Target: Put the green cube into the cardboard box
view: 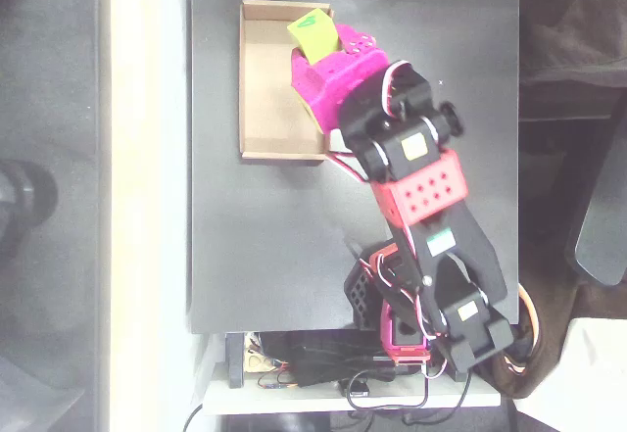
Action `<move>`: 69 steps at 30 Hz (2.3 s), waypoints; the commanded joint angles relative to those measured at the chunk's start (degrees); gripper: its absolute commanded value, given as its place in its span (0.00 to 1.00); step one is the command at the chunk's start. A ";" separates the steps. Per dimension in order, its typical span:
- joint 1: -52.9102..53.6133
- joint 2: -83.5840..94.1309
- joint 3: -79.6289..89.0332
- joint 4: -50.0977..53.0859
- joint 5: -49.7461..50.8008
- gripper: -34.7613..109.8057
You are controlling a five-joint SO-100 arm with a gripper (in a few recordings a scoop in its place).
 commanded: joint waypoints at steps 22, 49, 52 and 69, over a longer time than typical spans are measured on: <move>-1.76 -31.03 -3.34 -0.18 0.35 0.27; -1.76 -43.42 -14.50 -0.18 0.26 0.39; -1.76 -43.42 -14.50 -0.18 0.26 0.45; -3.16 -36.30 -14.50 -0.18 0.26 0.49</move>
